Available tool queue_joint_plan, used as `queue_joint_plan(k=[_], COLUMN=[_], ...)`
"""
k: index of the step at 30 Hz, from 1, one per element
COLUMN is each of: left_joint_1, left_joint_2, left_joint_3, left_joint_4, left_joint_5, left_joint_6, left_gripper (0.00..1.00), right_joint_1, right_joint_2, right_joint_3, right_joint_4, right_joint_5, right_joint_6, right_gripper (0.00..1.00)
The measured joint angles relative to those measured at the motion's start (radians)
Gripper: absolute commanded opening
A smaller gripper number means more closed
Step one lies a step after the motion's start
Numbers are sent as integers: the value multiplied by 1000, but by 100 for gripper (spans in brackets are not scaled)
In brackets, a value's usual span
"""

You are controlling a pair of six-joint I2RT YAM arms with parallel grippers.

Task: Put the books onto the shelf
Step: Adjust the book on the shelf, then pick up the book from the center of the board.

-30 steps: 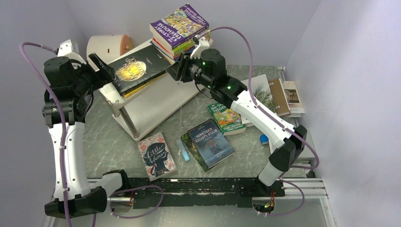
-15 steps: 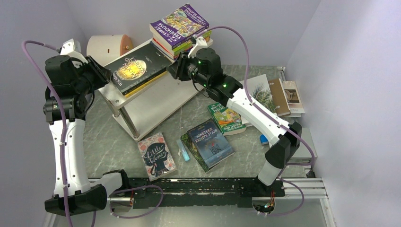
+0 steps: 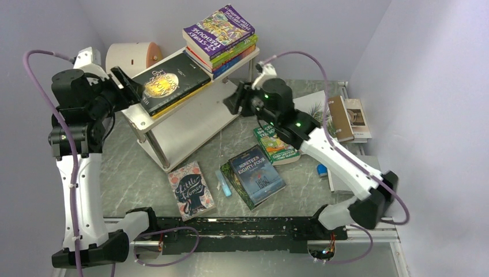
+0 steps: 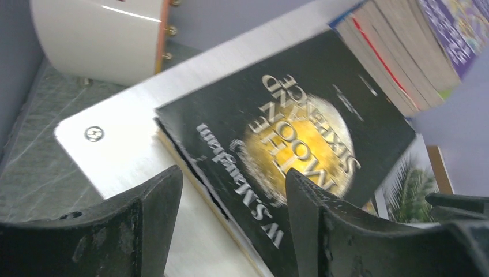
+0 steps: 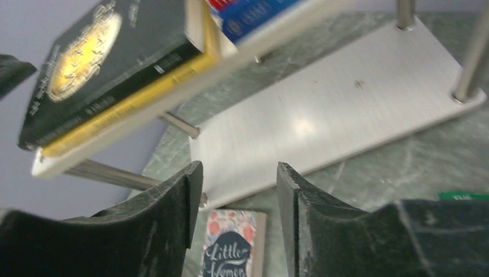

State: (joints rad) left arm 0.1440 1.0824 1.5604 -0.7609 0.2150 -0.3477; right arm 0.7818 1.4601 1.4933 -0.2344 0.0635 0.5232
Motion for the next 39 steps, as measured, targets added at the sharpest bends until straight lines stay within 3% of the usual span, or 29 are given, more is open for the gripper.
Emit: queue_joint_plan(k=[7, 12, 18, 27, 39], left_joint_1=[-145, -285, -374, -392, -394], left_joint_2=[-63, -114, -204, -250, -243], left_joint_3=[-17, -42, -149, -278, -286], left_joint_4=[8, 42, 88, 122, 168], left_joint_5=[67, 194, 341, 446, 508], left_joint_6=[62, 118, 136, 89, 53], left_gripper=[75, 77, 75, 76, 76], right_joint_1=[-109, -233, -254, -256, -256], right_joint_2=[-250, -316, -417, -601, -697], right_joint_3=[-351, -578, -745, -917, -1127], right_joint_4=[-68, -147, -241, -341, -312], right_joint_5=[72, 92, 133, 163, 67], right_joint_6=[33, 64, 121, 271, 442], right_gripper=[62, 70, 77, 82, 83])
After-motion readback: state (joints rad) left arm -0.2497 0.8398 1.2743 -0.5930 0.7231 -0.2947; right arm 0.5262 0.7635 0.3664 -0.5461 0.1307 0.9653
